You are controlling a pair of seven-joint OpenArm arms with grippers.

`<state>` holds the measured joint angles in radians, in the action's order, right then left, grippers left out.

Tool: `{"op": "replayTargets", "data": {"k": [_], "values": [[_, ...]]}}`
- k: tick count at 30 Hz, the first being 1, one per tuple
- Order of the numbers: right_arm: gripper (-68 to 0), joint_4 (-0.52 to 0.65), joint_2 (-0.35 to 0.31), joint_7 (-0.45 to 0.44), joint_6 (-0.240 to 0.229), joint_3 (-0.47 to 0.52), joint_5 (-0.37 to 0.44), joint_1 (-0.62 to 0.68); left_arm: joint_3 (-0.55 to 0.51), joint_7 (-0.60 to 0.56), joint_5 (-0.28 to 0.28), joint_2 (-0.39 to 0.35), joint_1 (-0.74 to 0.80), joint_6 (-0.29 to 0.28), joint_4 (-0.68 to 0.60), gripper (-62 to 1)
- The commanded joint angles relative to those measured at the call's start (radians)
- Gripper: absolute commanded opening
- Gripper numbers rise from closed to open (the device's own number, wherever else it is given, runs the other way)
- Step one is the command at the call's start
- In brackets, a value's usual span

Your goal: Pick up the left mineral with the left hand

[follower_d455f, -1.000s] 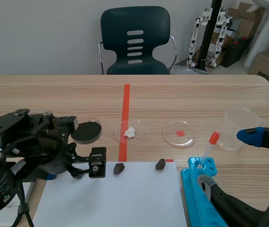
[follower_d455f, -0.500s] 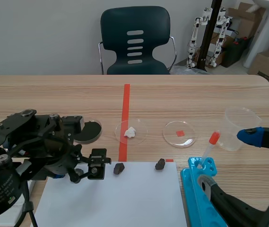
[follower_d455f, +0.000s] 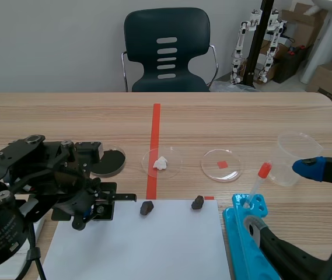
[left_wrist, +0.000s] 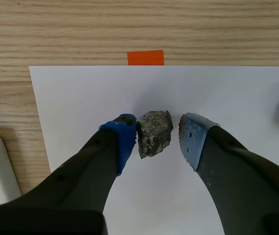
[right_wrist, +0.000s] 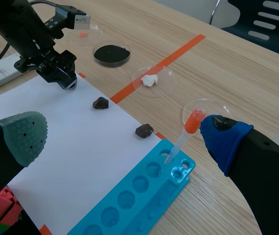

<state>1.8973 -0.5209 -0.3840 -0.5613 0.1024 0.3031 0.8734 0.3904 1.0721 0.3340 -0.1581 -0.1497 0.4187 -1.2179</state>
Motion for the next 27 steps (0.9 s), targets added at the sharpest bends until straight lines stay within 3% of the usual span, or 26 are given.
{"op": "replayTargets", "data": {"k": [1,6,18,27], "values": [[0.4,0.015,0.0,-0.015,0.0,-0.001,0.014,-0.009,-0.003,-0.002,-0.002,-0.003,-0.011,0.002,-0.006,-42.9],[0.4,0.015,0.0,-0.015,0.0,-0.001,0.014,-0.009,-0.003,-0.002,-0.002,-0.003,-0.011,0.002,-0.006,-50.6],[0.4,0.015,0.0,-0.015,0.0,-0.001,0.014,-0.009,-0.006,-0.064,-0.002,-0.023,-0.003,0.002,-0.016,-50.9],[0.4,0.015,0.0,-0.015,0.0,-0.001,0.014,-0.009,-0.006,-0.335,-0.001,-0.157,0.189,0.005,-0.283,-50.9]]}}
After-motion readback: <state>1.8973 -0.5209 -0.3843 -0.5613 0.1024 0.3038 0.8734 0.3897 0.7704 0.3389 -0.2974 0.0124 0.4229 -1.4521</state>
